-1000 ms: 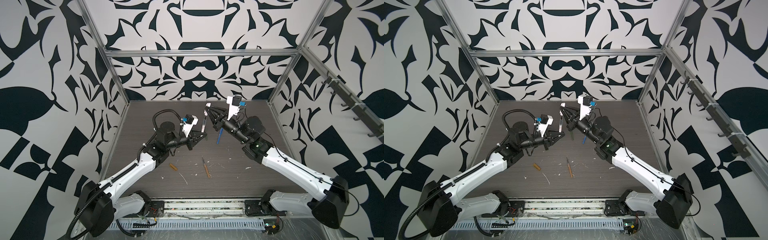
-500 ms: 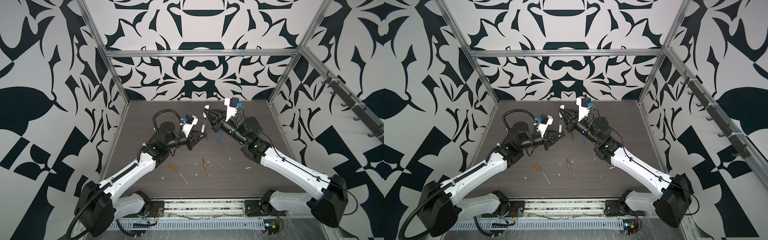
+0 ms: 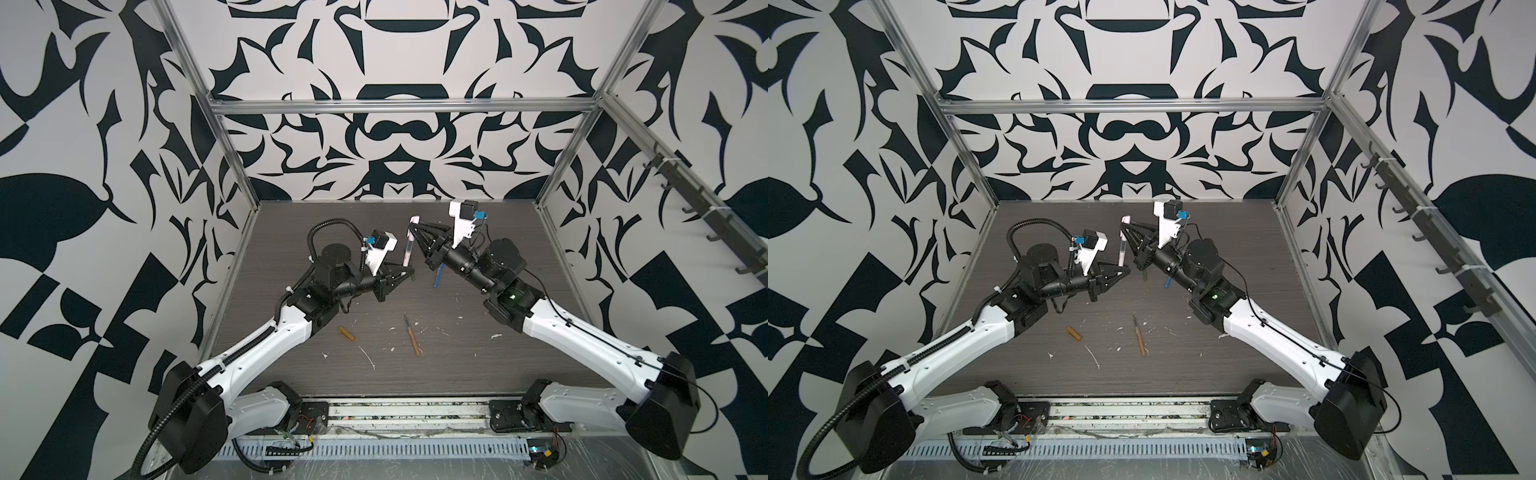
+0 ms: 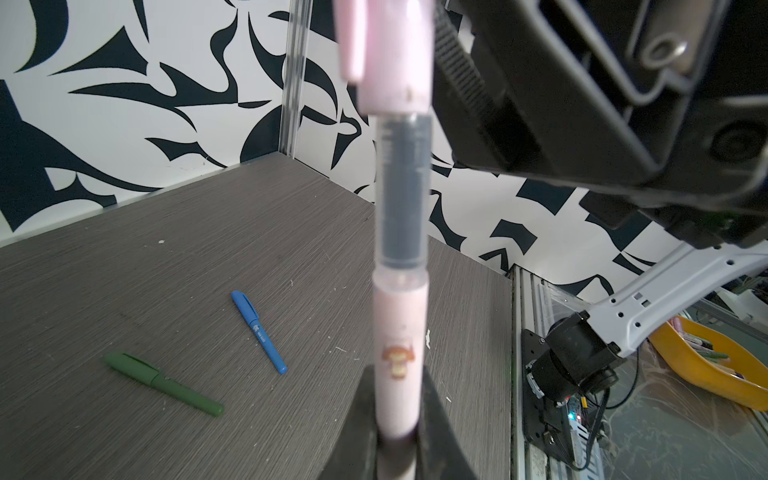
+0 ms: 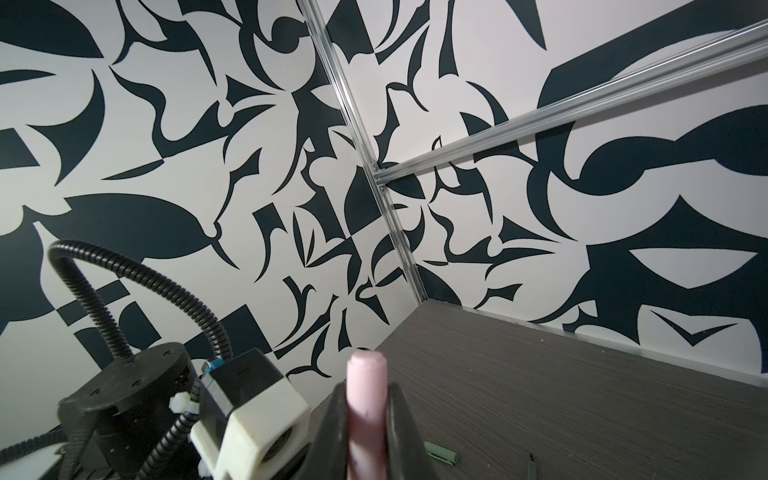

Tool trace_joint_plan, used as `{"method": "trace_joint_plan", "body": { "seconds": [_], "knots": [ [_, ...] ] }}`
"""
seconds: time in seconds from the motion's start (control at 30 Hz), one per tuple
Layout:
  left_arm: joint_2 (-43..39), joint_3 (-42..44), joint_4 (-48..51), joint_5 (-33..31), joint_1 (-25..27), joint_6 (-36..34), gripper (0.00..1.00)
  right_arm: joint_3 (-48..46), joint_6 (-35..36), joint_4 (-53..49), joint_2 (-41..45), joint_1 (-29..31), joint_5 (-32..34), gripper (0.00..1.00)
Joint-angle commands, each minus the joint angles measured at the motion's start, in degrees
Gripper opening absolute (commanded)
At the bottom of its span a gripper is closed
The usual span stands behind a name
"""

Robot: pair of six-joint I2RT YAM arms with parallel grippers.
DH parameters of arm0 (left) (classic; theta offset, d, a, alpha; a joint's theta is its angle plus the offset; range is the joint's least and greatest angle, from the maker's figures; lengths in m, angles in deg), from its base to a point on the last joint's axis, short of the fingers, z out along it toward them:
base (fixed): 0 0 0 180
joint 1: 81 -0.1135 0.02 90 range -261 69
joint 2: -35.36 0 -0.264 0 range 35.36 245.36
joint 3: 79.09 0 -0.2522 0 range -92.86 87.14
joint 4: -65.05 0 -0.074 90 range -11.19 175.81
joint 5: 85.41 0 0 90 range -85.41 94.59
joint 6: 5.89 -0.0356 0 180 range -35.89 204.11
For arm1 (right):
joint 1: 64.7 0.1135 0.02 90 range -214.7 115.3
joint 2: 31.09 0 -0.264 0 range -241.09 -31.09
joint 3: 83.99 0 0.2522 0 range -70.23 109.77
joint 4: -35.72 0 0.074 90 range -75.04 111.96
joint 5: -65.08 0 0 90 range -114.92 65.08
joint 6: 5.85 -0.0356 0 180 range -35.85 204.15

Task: Insert the pens into the pen caps
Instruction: 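Lower the pink cap with the right gripper onto the pink pen's nib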

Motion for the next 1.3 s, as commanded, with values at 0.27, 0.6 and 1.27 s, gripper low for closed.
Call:
{"method": "trace_joint_plan", "body": {
  "seconds": [0.27,0.6,1.27],
  "knots": [
    [-0.7,-0.3,-4.5,-0.3,-0.1,2.1,0.00,-3.8,-2.7,2.5,1.1,0.3,-2.1,0.00],
    [-0.1,-0.3,-5.0,0.5,-0.3,2.7,0.00,-4.4,-5.6,5.1,0.5,0.3,-4.9,0.01],
    [-0.8,1.8,-13.0,1.6,-5.1,10.7,0.00,-6.5,0.6,-5.7,-0.5,3.3,-8.1,0.11]
  ]
}}
